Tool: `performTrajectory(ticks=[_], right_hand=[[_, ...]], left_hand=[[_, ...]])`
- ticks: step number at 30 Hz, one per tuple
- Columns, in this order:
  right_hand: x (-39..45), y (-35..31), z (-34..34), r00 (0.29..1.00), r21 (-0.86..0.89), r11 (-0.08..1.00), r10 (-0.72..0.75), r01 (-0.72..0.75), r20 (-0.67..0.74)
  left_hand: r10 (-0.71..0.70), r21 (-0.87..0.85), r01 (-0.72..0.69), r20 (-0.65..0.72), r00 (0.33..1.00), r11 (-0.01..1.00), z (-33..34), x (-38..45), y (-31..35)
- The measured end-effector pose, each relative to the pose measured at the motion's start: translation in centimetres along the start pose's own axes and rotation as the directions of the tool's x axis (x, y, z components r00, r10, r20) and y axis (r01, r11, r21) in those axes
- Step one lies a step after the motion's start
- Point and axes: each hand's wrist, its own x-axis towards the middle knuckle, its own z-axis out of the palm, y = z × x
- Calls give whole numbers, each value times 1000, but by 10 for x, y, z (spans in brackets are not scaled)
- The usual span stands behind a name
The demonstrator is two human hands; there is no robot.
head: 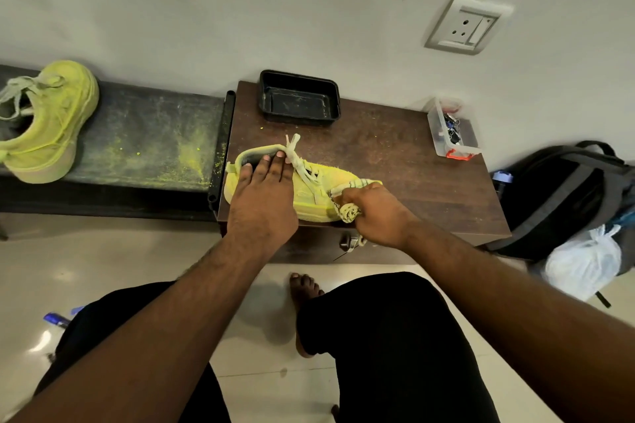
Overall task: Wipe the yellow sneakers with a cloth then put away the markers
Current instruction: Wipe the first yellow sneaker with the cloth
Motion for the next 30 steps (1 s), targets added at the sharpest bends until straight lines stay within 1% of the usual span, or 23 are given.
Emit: performTrajectory(ticks=[1, 2, 3, 4, 5, 6, 7, 9, 10, 13, 14, 17, 19, 21, 24, 25, 26, 27, 28, 29, 30], right_hand=[[-5, 0, -2, 999, 168, 985, 44, -39, -30], [-11, -2, -6, 991, 399, 913, 119, -88, -54], [-17, -3, -12, 976, 605, 788, 202, -115, -78], [-22, -3, -19, 948, 766, 633, 297, -109, -110], [-25, -1, -26, 907, 867, 493, 394, -69, -152], [-23, 4, -31, 854, 915, 403, 487, -34, -183], [-22, 5, -35, 807, 932, 363, 553, -9, -207], [-11, 5, -28, 735, 933, 358, 642, -32, -221], [-6, 1, -19, 721, 920, 385, 658, -74, -217], [-1, -19, 19, 711, 814, 539, 659, -218, -246], [-1, -25, 30, 705, 783, 571, 660, -247, -259], [-4, -47, 52, 682, 750, 597, 676, -286, -278], [-6, -62, 70, 684, 699, 635, 671, -329, -287], [-7, -81, 91, 698, 690, 651, 652, -315, -297], [-6, -116, 118, 717, 760, 598, 644, -254, -267], [-6, -128, 125, 749, 790, 568, 622, -230, -229], [-4, -140, 131, 809, 809, 556, 556, -192, -190], [-5, -152, 136, 880, 802, 573, 454, -169, -138], [-6, -160, 140, 935, 783, 603, 346, -154, -82], [-7, -163, 140, 955, 767, 623, 293, -155, -44], [-6, -159, 140, 955, 782, 603, 294, -158, -34]], left_hand=[[2, -4, -2, 4, 1000, 1000, -1, 1, -1], [4, -4, -4, 7, 1000, 1000, -2, 1, -2], [5, -1, -5, 8, 1000, 1000, -2, 1, -2], [7, 5, -7, 9, 1000, 1000, -2, 1, -2], [11, 11, -11, 11, 1000, 1000, -1, 2, -2], [14, 16, -14, 14, 1000, 1000, -1, 2, -3], [18, 22, -18, 14, 1000, 1000, -1, 2, -3], [22, 36, -23, 12, 1000, 999, -2, 2, -2], [20, 44, -20, 10, 1000, 999, -2, 2, -2], [17, 76, -18, 12, 1000, 997, -3, 1, 0], [20, 80, -21, 15, 1000, 997, -2, 1, 0], [28, 78, -29, 15, 999, 997, -2, 4, -1], [43, 68, -44, 21, 999, 997, -3, 5, -3], [57, 50, -59, 36, 998, 997, -5, 7, -5], [83, 26, -85, 62, 995, 996, -6, 9, -9], [92, 17, -94, 74, 993, 995, -7, 10, -11], [101, 5, -102, 88, 991, 995, -8, 10, -13], [109, -9, -108, 95, 990, 994, -8, 11, -15], [116, -19, -115, 95, 989, 993, -8, 11, -16], [122, -27, -120, 90, 988, 992, -8, 11, -18], [125, -34, -123, 84, 989, 992, -8, 10, -19]])
